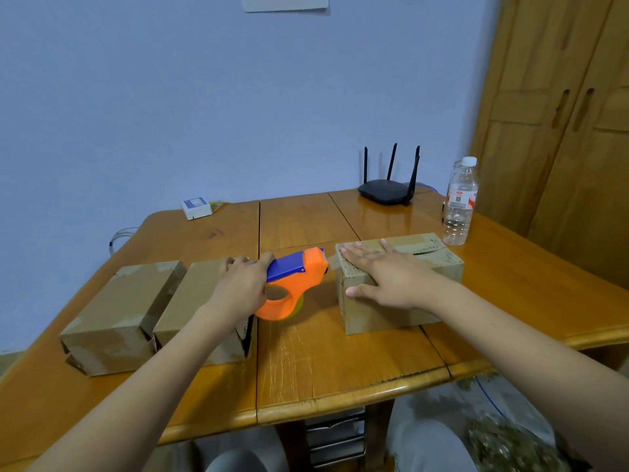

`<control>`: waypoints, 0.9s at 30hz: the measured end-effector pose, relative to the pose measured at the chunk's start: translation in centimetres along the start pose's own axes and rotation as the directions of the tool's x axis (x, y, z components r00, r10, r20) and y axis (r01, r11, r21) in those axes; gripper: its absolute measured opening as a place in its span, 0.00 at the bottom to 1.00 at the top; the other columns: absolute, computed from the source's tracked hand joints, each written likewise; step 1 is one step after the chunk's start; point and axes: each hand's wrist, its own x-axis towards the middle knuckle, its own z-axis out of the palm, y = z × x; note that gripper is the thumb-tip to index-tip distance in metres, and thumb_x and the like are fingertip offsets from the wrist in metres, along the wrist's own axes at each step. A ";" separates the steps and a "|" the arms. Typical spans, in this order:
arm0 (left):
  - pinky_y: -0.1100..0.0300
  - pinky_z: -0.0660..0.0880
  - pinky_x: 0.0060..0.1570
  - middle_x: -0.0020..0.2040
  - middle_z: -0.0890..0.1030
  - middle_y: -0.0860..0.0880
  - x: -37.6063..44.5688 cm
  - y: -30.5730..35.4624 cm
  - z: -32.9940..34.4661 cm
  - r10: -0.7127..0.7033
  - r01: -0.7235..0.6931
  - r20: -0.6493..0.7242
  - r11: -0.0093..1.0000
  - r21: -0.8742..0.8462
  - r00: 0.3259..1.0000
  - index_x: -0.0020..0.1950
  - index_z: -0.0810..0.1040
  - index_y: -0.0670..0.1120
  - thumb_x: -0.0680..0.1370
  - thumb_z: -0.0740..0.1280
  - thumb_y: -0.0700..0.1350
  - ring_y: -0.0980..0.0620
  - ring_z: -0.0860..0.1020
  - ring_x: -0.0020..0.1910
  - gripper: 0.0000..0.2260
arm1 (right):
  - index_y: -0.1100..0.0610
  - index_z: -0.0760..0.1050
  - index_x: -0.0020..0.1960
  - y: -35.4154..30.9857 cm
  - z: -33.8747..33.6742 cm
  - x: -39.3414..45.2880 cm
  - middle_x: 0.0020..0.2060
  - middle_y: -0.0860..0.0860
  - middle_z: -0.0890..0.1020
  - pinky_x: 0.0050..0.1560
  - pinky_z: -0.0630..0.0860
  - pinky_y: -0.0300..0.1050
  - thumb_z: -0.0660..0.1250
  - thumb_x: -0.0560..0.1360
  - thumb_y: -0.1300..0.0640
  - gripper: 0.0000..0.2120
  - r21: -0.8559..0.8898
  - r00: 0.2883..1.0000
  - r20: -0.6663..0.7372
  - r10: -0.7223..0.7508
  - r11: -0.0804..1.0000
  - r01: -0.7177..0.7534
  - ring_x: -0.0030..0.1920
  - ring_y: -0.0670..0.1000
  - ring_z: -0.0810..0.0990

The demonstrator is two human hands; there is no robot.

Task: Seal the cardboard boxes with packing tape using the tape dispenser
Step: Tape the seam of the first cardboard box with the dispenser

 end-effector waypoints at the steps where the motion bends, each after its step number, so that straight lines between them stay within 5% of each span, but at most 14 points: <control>1: 0.43 0.59 0.65 0.43 0.76 0.50 -0.1 0.0 0.0 -0.007 0.007 0.002 1.000 0.014 1.000 0.57 0.66 0.53 0.76 0.60 0.39 0.45 0.73 0.54 0.13 | 0.48 0.43 0.82 0.0 0.0 0.0 0.81 0.43 0.47 0.79 0.39 0.51 0.53 0.80 0.32 0.39 -0.002 1.000 0.003 -0.001 1.000 0.001 0.80 0.43 0.44; 11: 0.38 0.54 0.70 0.53 0.80 0.49 -1.0 -1.8 0.4 -0.080 0.069 0.066 0.985 0.159 0.995 0.61 0.68 0.55 0.78 0.60 0.40 0.44 0.68 0.69 0.15 | 0.47 0.42 0.82 0.1 -0.2 -0.2 0.78 0.41 0.44 0.74 0.35 0.46 0.53 0.80 0.32 0.38 -0.012 1.000 0.002 0.012 1.000 -0.012 0.75 0.39 0.40; 20: 0.43 0.58 0.67 0.48 0.81 0.51 -0.6 -0.9 0.9 0.012 -0.026 0.052 0.961 0.275 0.999 0.60 0.66 0.54 0.77 0.60 0.39 0.46 0.75 0.55 0.15 | 0.46 0.42 0.82 0.4 0.4 0.3 0.81 0.44 0.48 0.80 0.41 0.54 0.53 0.78 0.30 0.40 0.011 1.000 -0.003 0.009 1.000 -0.009 0.81 0.45 0.46; 24: 0.45 0.59 0.65 0.47 0.81 0.52 -0.4 -0.5 1.0 0.031 -0.045 0.058 0.961 0.272 0.998 0.59 0.65 0.54 0.77 0.61 0.40 0.47 0.76 0.52 0.14 | 0.35 0.35 0.79 0.5 0.3 0.1 0.81 0.46 0.51 0.80 0.49 0.61 0.55 0.76 0.28 0.41 0.062 0.999 -0.011 0.040 0.997 -0.039 0.81 0.54 0.48; 27: 0.45 0.60 0.66 0.45 0.79 0.52 -0.7 -1.2 0.3 0.010 -0.024 0.060 0.972 0.233 0.998 0.59 0.65 0.53 0.78 0.59 0.38 0.47 0.77 0.50 0.14 | 0.31 0.33 0.77 0.3 0.0 0.0 0.81 0.45 0.50 0.80 0.44 0.60 0.57 0.79 0.32 0.38 0.045 0.999 -0.021 -0.036 0.998 0.037 0.81 0.48 0.48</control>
